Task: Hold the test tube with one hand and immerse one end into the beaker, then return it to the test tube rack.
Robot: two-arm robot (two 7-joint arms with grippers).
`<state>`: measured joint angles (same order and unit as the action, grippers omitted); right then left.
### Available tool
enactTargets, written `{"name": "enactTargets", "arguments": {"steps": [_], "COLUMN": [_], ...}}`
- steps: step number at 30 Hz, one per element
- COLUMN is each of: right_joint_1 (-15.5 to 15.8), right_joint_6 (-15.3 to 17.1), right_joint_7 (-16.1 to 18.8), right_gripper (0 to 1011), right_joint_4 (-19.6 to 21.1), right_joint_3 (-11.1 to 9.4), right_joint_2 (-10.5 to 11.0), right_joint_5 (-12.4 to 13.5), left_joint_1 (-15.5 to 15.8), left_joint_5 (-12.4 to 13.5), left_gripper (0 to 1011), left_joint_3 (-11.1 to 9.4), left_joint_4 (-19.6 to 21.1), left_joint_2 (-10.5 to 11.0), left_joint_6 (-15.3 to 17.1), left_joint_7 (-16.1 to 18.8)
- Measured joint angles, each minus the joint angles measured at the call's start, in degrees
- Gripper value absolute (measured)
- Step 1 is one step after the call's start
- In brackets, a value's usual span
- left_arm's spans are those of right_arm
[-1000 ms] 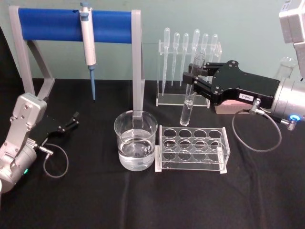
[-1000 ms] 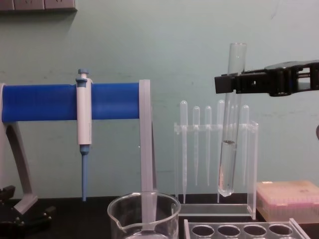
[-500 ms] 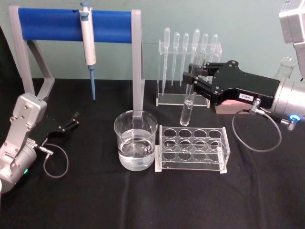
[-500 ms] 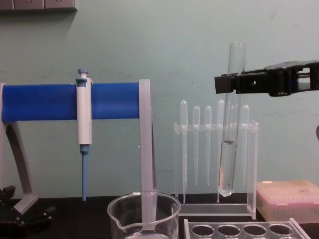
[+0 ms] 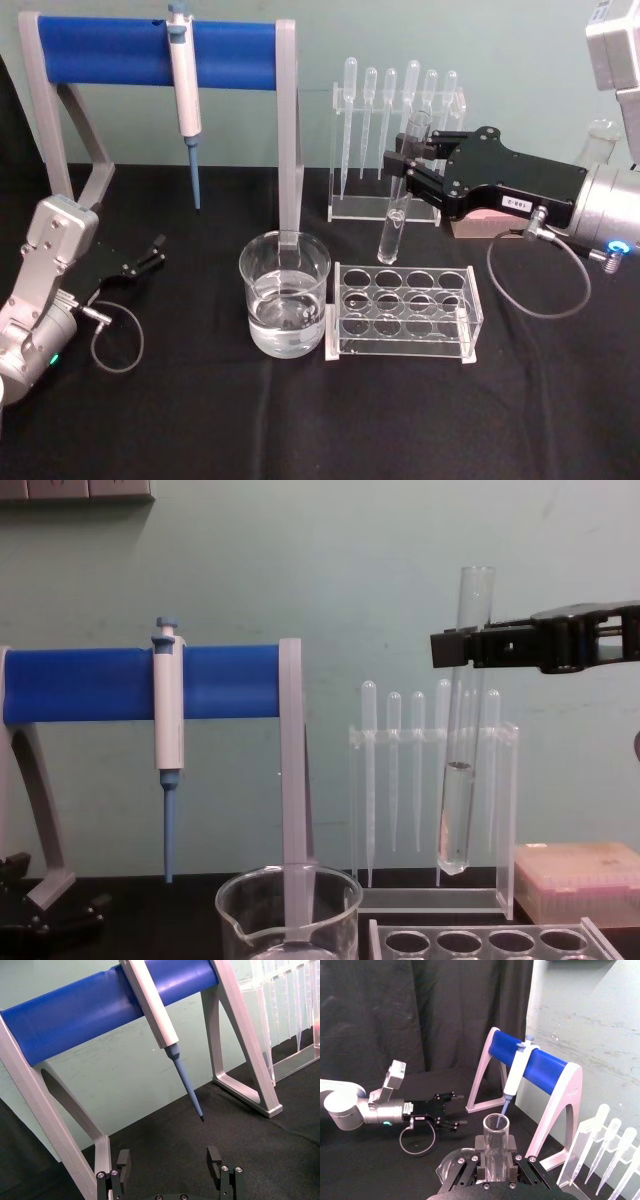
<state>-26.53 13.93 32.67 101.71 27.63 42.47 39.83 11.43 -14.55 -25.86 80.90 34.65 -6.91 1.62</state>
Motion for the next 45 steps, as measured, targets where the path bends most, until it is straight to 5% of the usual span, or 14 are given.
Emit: {"name": "enactTargets", "arguments": {"steps": [34, 45], "right_joint_1": [-0.18, -2.44], "right_joint_6": [-0.07, 0.46], "right_joint_7": [0.04, -0.14], "right_gripper": [226, 226], "right_joint_4": [0.01, 0.71], "right_joint_3": [0.20, 1.82], "right_joint_2": [-0.01, -2.11], "right_joint_5": [0.00, 0.38], "left_joint_1": [0.00, 0.00], "left_joint_5": [0.00, 0.00], "left_gripper": [1000, 1000], "left_joint_3": [0.00, 0.00], "left_joint_4": [0.00, 0.00], "left_joint_2": [0.00, 0.00], "left_joint_6": [0.00, 0.00], "left_joint_7": [0.00, 0.00]}}
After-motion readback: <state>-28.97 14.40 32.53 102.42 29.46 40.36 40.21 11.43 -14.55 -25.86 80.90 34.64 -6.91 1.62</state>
